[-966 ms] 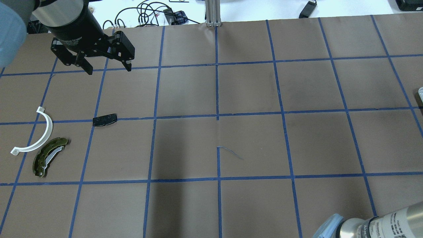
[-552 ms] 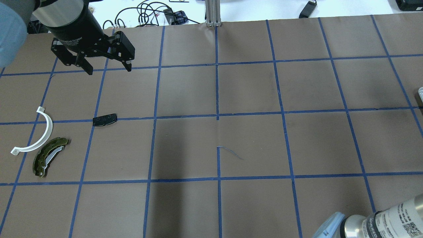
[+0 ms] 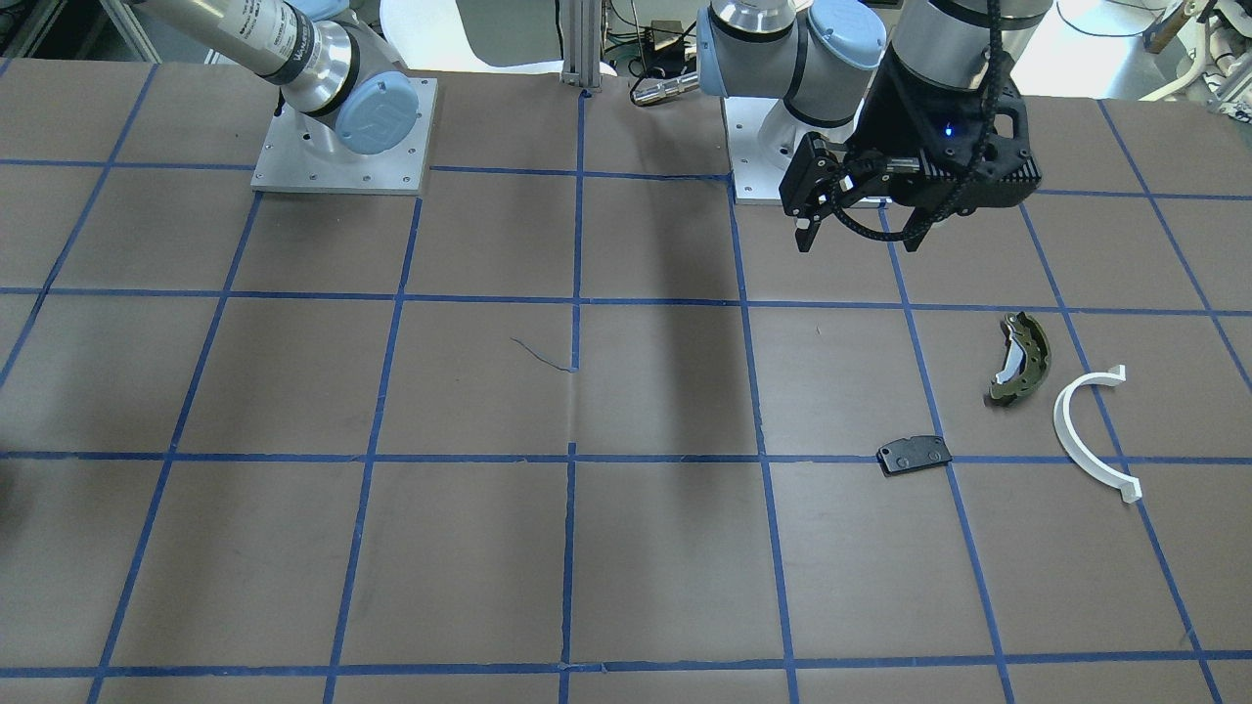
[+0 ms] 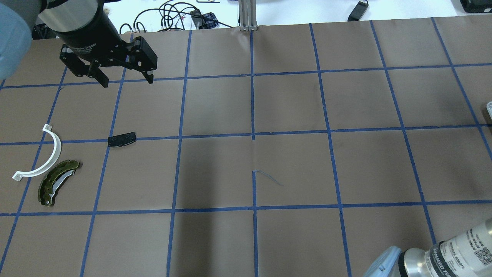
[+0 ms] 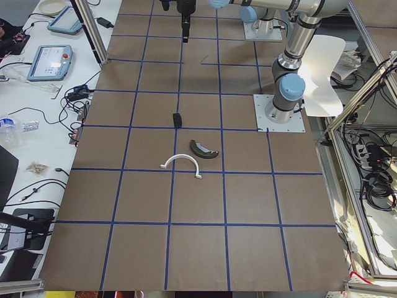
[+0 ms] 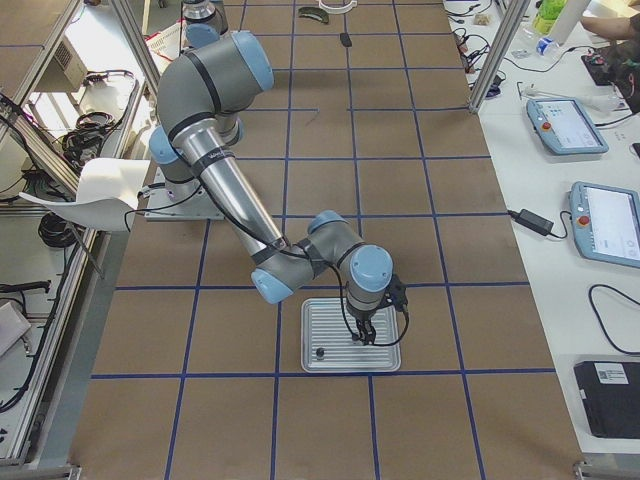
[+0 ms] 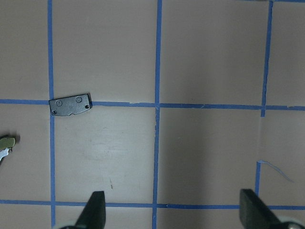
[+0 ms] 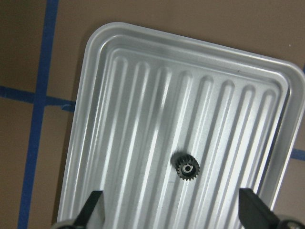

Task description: Place bearing gear from tray to pile

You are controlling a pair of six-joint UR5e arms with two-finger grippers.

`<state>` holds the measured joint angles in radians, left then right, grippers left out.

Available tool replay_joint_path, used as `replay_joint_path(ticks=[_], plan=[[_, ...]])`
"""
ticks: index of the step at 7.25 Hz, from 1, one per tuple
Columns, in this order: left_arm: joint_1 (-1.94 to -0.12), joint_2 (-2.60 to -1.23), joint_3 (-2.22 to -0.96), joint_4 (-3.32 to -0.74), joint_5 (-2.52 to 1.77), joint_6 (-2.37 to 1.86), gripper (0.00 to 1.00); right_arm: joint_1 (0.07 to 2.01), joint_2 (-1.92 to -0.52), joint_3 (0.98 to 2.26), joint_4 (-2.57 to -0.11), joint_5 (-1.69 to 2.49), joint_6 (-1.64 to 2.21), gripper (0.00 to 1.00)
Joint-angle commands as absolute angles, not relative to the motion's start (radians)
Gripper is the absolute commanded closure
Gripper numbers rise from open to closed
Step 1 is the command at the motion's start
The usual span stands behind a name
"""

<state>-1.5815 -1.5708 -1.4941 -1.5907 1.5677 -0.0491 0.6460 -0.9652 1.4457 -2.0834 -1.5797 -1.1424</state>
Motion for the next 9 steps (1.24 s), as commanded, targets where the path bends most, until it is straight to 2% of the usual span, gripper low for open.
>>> replay_joint_path(ticks=[1,5,7,9], plan=[[-1.582,-1.571,-1.494,-1.591,1.568,-0.049,0.00,0.646,-0.927,1.440,-2.133,-1.575,-1.120,0.00],[-1.580,-1.571,-1.494,-1.591,1.568,-0.049,0.00,0.646,-0.893,1.440,-2.168,-1.580,-1.112,0.08],[-1.580,-1.571,-1.494,-1.591,1.568,-0.049,0.00,0.646,-0.882,1.437,-2.168,-1.583,-1.112,0.23],[-1.580,-1.571,-1.494,-1.591,1.568,-0.049,0.00,0.646,-0.882,1.437,-2.169,-1.586,-1.112,0.33]])
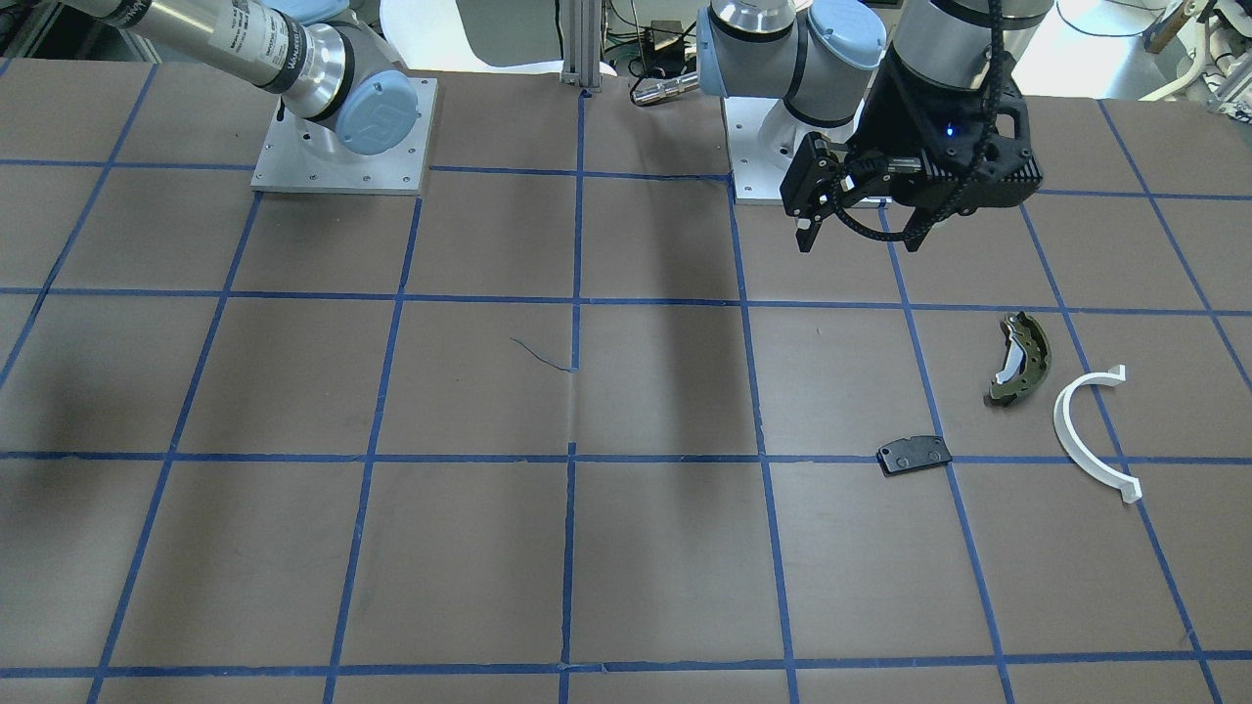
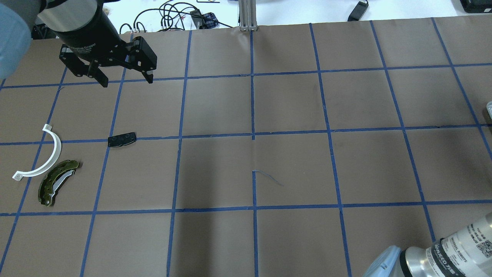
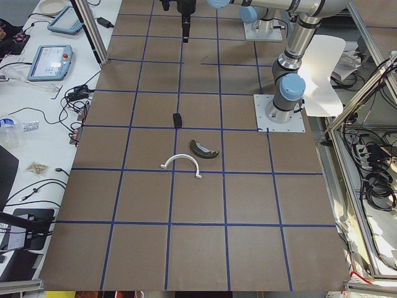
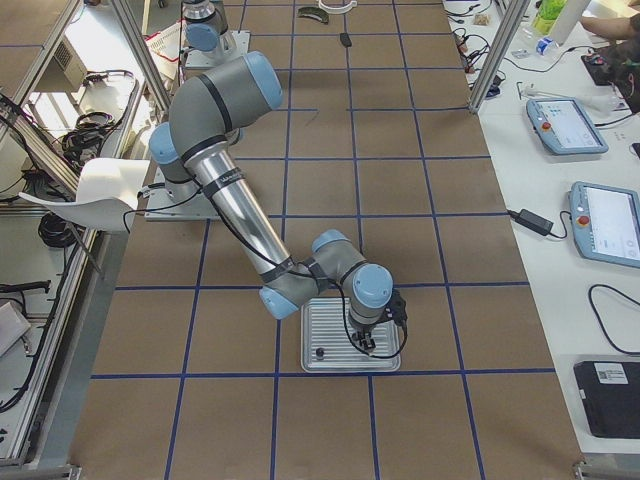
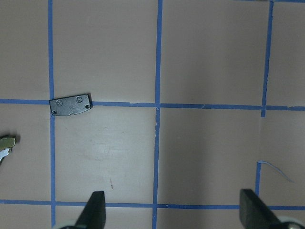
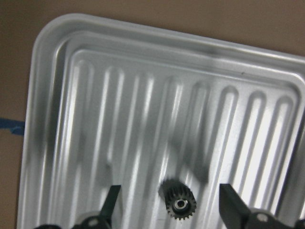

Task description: Place bearing gear from tray to pile

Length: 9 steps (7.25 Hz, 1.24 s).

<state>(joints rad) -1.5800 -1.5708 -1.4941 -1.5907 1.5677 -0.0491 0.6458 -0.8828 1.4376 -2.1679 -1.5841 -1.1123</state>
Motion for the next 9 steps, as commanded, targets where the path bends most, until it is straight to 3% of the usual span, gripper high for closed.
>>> replay_joint_path(ticks=[1,3,6,7,9], plan=[[-1.580,-1.571,-1.494,-1.591,1.568,-0.049,0.00,0.646,-0.876,1.439,-2.169,-1.585,-1.112,0.34],[-1.580,-1.571,-1.494,-1.591,1.568,-0.049,0.00,0.646,-0.873,1.437,-2.175,-1.586,-1.111,0.44],[-1.580,-1.571,-1.494,-1.591,1.568,-0.049,0.00,0.646,-0.874,1.437,-2.174,-1.597,-1.108,0.80],[-1.580,-1.571,-1.494,-1.591,1.568,-0.049,0.00,0.646,-0.876,1.439,-2.172,-1.626,-1.104,0.96],[-1.580,-1.571,-1.494,-1.591,1.568,-0.049,0.00,0.646,-0.896,1.442,-2.143,-1.686,-1.104,1.00]])
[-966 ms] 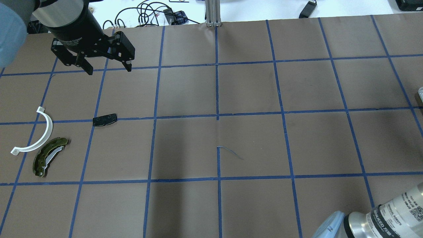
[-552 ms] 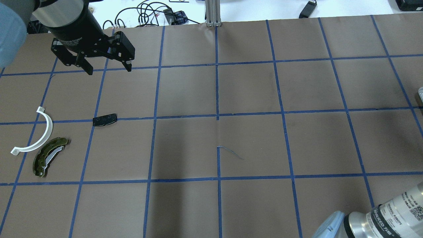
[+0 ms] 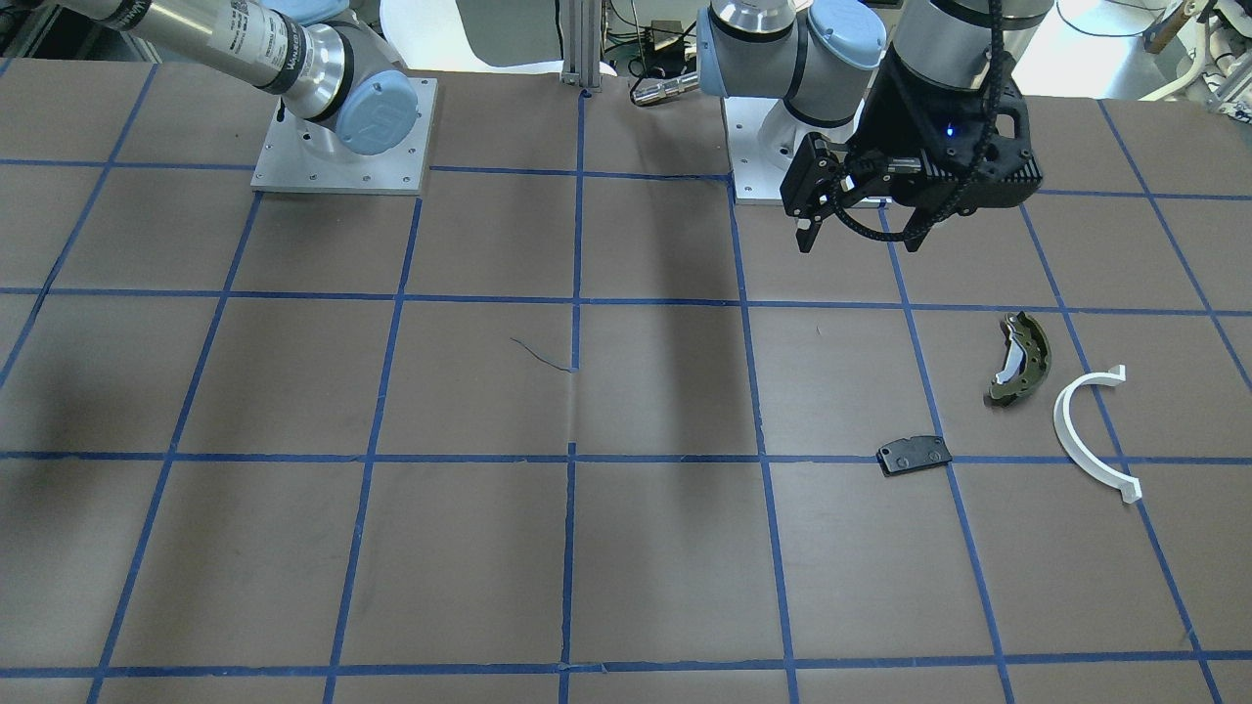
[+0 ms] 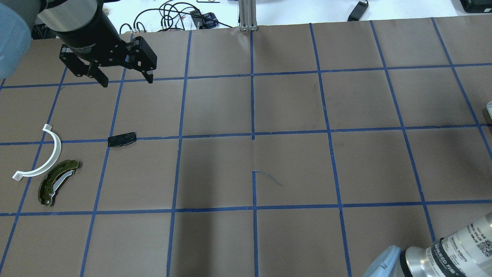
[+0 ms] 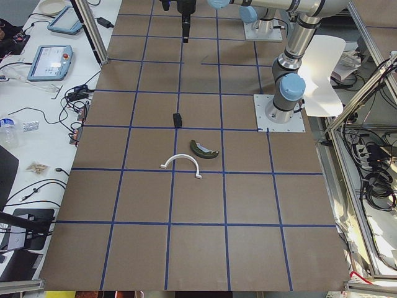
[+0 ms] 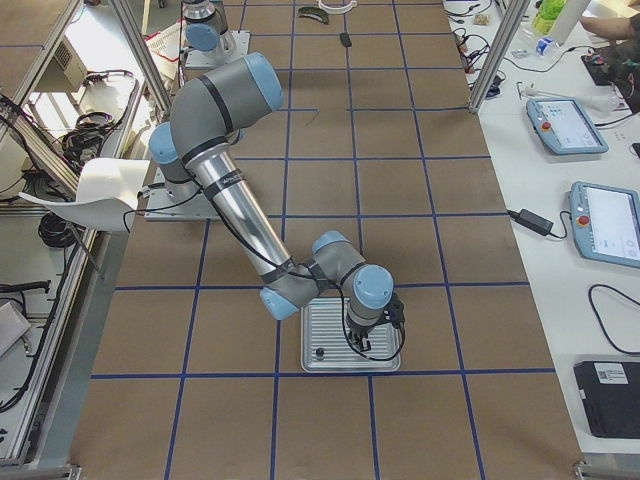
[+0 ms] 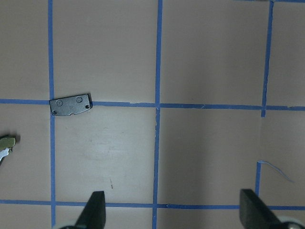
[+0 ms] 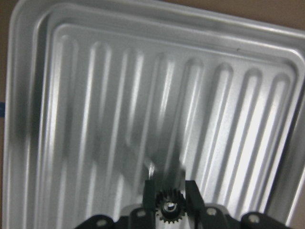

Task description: Place bearing gear from tray to pile

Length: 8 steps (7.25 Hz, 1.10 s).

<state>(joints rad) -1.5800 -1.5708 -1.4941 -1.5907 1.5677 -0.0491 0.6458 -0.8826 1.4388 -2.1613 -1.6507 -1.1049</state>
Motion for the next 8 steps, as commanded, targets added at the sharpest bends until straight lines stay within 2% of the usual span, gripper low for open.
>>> replay_joint_path(ticks=[1,3,6,8], plan=[[-1.580,-1.571,-1.494,-1.591,1.568,-0.049,0.00,0.646,-0.919,1.448,-2.111,-1.687,-1.104,1.00],[-1.580,-1.571,-1.494,-1.591,1.568,-0.049,0.00,0.688,-1.018,1.454,-1.954,-1.691,-1.009,1.00],[-1.580,-1.569,-1.494,-1.591,1.568,-0.049,0.00,0.978,-1.178,1.479,-1.775,-1.633,-0.741,1.00],[-1.580,-1.569,-1.494,-1.591,1.569,-0.049,0.00,1.201,-1.192,1.512,-1.772,-1.586,-0.445,1.00]])
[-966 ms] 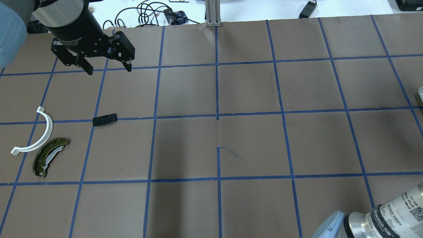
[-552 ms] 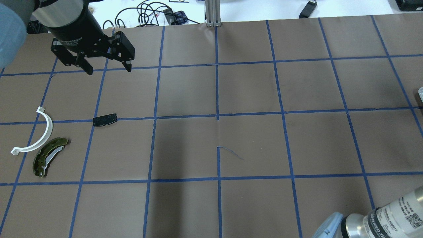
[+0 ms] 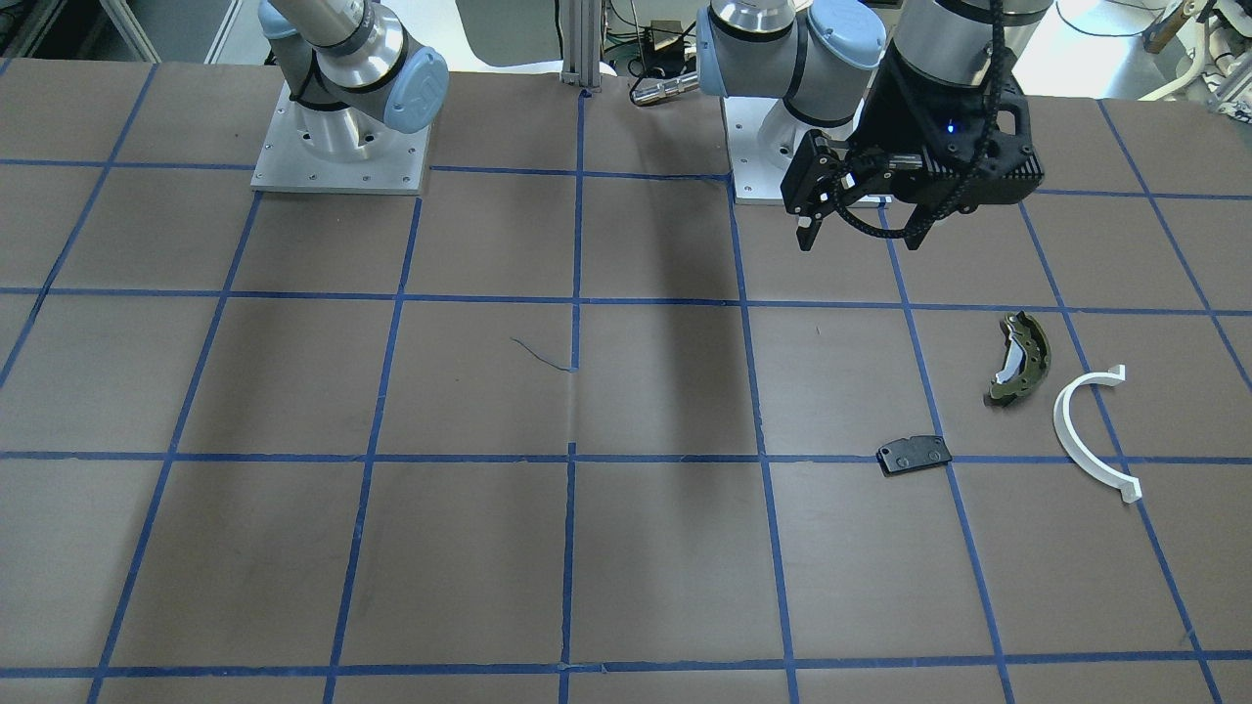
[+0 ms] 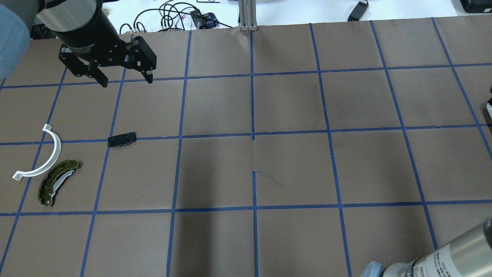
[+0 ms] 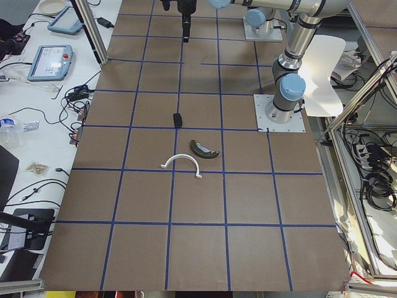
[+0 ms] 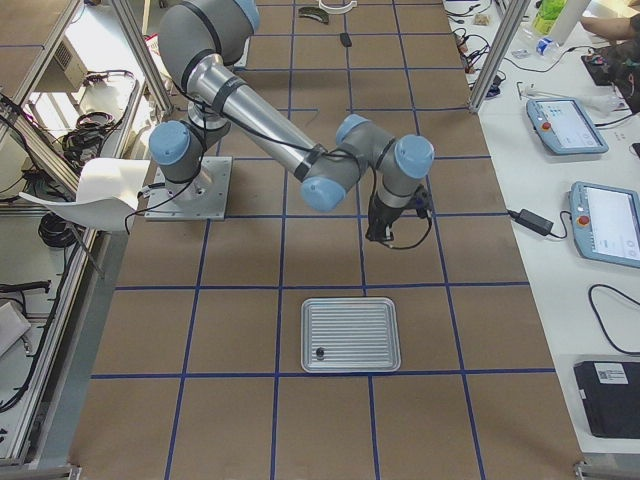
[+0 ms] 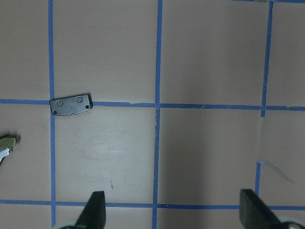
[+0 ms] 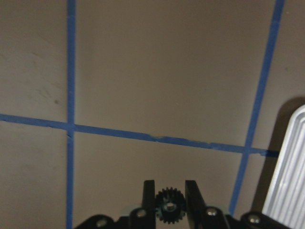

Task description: Place bearing gear from tray to pile

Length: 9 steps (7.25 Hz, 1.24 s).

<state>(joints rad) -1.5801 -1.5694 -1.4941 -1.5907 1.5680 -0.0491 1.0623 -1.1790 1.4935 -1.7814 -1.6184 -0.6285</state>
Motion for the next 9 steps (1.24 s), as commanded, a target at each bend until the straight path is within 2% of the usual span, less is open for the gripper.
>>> replay_joint_path(ticks=[1,4,9], plan=[[-1.580,-1.569,-1.494,-1.591,1.569,-0.049,0.00,1.333,-1.192,1.534,-1.784,-1.525,-0.249,1.00],[-1.580,-1.569,-1.494,-1.591,1.569,-0.049,0.00,1.677,-1.158,1.598,-1.954,-1.477,0.186,1.00],[-1.582,-1.578,-1.491,-1.591,1.575,-0.049,0.00,1.982,-1.088,1.727,-2.141,-1.398,0.501,1.00]])
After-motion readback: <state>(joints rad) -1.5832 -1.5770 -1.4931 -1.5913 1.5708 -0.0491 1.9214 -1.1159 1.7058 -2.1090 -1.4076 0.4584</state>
